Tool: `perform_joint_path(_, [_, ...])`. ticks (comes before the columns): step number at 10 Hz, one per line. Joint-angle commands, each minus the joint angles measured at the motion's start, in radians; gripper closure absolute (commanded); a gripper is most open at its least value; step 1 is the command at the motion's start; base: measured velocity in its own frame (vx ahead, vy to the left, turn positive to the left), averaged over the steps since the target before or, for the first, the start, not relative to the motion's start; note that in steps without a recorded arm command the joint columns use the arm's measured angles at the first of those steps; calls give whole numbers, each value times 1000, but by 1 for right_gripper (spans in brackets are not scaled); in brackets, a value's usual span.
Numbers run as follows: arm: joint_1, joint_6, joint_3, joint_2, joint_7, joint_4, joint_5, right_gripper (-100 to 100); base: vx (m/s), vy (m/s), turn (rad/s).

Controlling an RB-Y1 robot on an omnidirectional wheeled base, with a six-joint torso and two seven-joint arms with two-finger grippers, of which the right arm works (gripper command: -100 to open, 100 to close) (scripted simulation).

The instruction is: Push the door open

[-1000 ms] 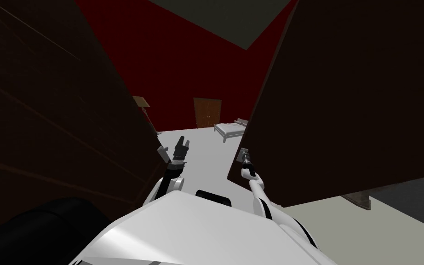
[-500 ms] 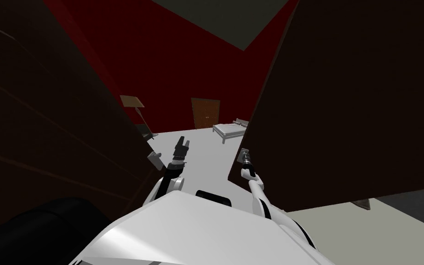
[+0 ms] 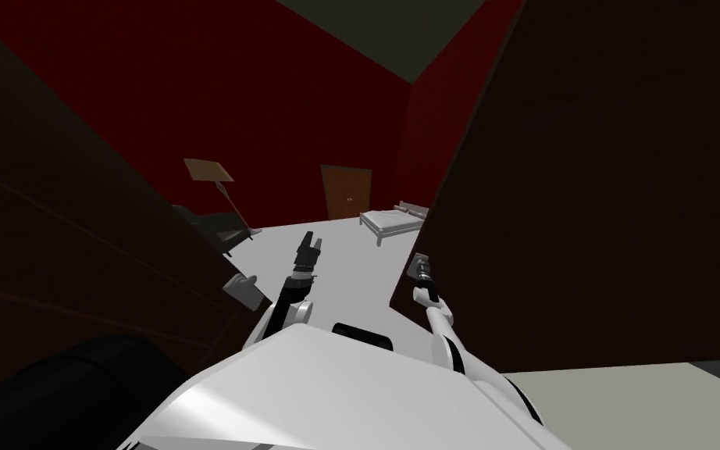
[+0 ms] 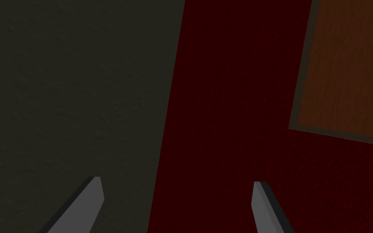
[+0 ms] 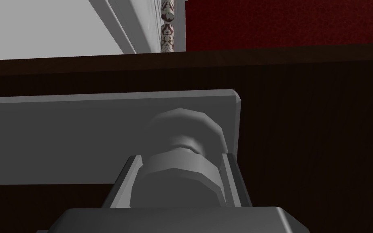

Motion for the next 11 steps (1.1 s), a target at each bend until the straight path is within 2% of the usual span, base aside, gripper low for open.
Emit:
perform_joint_path(1, [12, 13, -16, -6, 2, -28, -4, 100, 217, 79, -72])
perform_joint_path(6, [18, 14, -58, -20, 14, -31, -15, 100, 180, 60, -51])
perform_joint_path(7, [23, 20, -53, -15, 14, -34, -13, 100, 84, 16, -31])
perform_joint_path(11, [30, 20, -104, -30, 27, -41, -22, 100, 193, 32, -47])
